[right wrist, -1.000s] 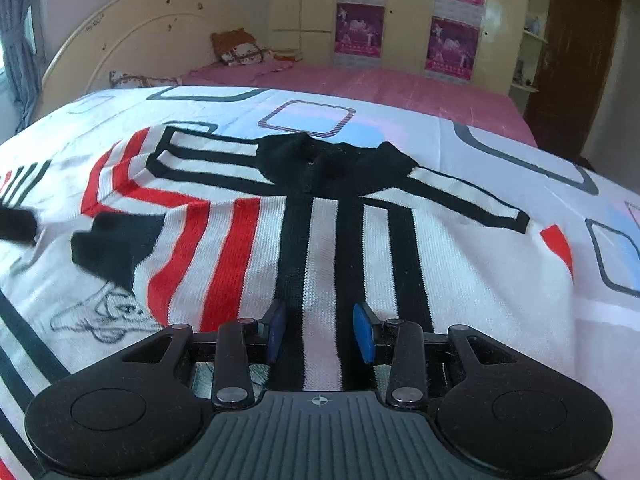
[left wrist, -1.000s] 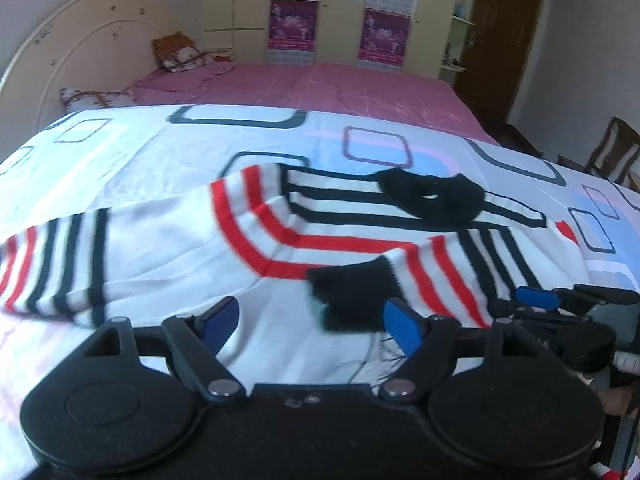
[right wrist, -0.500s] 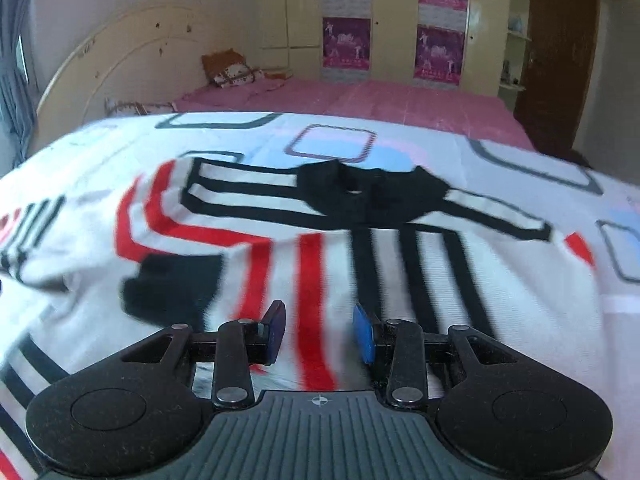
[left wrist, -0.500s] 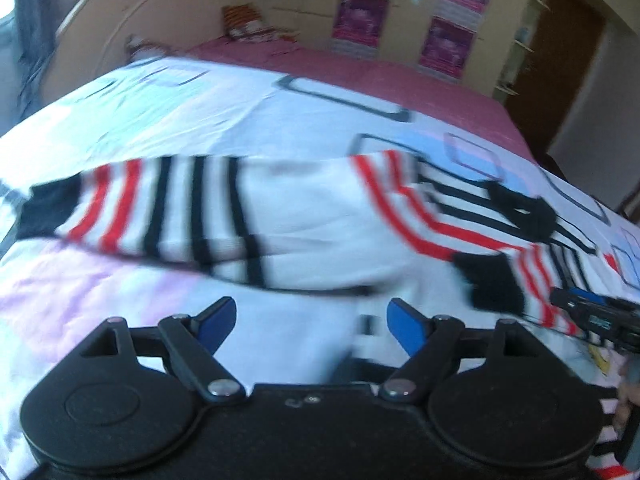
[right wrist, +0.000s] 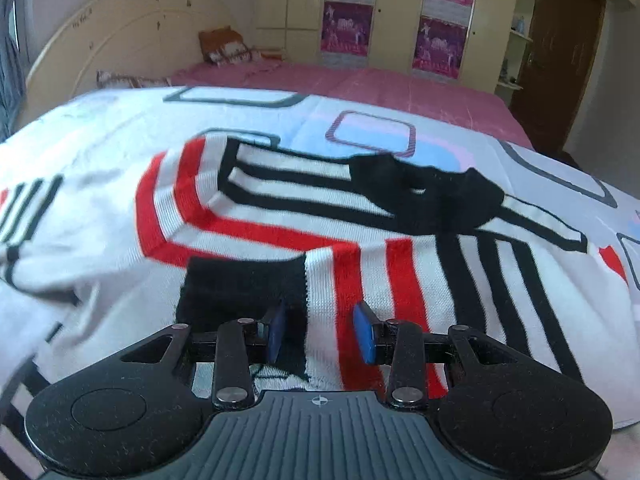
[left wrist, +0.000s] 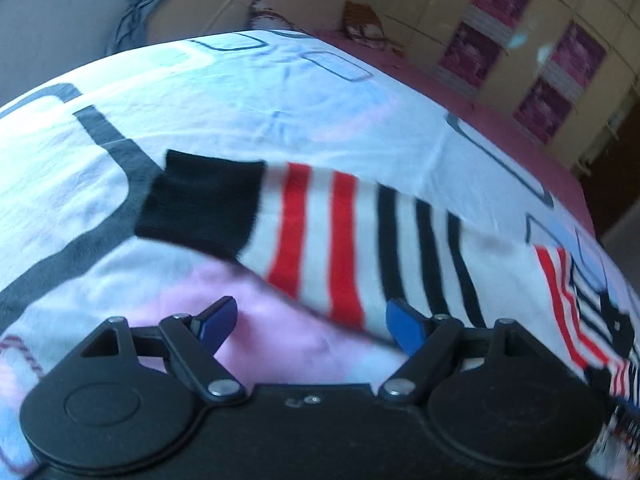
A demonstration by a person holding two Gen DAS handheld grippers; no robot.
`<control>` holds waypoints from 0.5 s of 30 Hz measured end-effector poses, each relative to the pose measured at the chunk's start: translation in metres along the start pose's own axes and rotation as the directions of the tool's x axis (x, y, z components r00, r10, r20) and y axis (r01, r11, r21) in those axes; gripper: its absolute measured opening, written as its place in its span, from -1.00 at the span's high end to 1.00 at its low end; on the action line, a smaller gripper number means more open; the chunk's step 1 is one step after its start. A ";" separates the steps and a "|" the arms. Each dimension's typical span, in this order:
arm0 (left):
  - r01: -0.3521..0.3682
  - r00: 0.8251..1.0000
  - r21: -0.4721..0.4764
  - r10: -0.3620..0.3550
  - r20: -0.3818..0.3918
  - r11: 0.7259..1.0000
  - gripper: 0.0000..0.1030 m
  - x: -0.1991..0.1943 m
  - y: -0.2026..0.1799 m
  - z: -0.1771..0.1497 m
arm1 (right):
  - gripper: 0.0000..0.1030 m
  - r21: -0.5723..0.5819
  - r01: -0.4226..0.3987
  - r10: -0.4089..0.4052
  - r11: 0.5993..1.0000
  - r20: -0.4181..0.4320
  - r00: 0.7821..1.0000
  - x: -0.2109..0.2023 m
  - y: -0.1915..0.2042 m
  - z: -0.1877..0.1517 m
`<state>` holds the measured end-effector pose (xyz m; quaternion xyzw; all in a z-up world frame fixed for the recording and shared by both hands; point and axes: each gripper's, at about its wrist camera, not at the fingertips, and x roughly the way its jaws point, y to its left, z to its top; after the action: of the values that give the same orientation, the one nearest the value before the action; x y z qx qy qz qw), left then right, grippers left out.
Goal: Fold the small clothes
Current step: 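Move the left gripper to the other sleeve's black cuff and grasp it, then fold the held sleeve across the body with the left gripper and release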
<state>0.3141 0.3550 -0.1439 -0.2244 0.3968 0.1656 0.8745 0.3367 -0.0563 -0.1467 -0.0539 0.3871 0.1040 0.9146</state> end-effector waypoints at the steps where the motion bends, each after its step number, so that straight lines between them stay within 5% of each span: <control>1: 0.014 1.000 -0.018 -0.014 0.007 1.000 -0.53 0.003 0.004 0.003 | 0.27 0.002 0.004 -0.004 1.000 -0.002 1.000 0.000 0.000 0.000; 6: 0.091 0.994 -0.100 -0.085 0.064 0.991 -0.51 0.013 0.020 0.013 | 0.27 0.059 0.012 -0.012 0.998 -0.001 1.000 -0.002 -0.003 0.001; 9: 0.103 0.991 -0.143 -0.089 0.096 0.984 -0.11 0.019 0.024 0.018 | 0.27 0.059 0.014 -0.013 0.998 -0.006 1.000 0.000 -0.002 -0.001; 11: 0.102 0.991 -0.172 -0.084 0.107 0.980 0.43 0.023 0.030 0.022 | 0.27 0.080 0.018 -0.018 0.997 0.006 1.000 -0.004 -0.004 0.001; 13: 0.111 0.990 -0.190 -0.091 0.111 0.975 0.73 0.025 0.035 0.024 | 0.27 0.101 0.032 -0.034 0.994 0.014 0.999 -0.003 -0.005 -0.001; 15: 0.128 0.987 -0.182 -0.107 0.120 0.975 0.81 0.023 0.035 0.027 | 0.27 0.066 0.034 -0.034 0.997 0.004 0.999 0.000 -0.002 -0.004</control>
<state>0.3286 0.4008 -0.1551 -0.3201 0.3167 0.1626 0.8779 0.3344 -0.0592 -0.1498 -0.0299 0.3868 0.0757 0.9185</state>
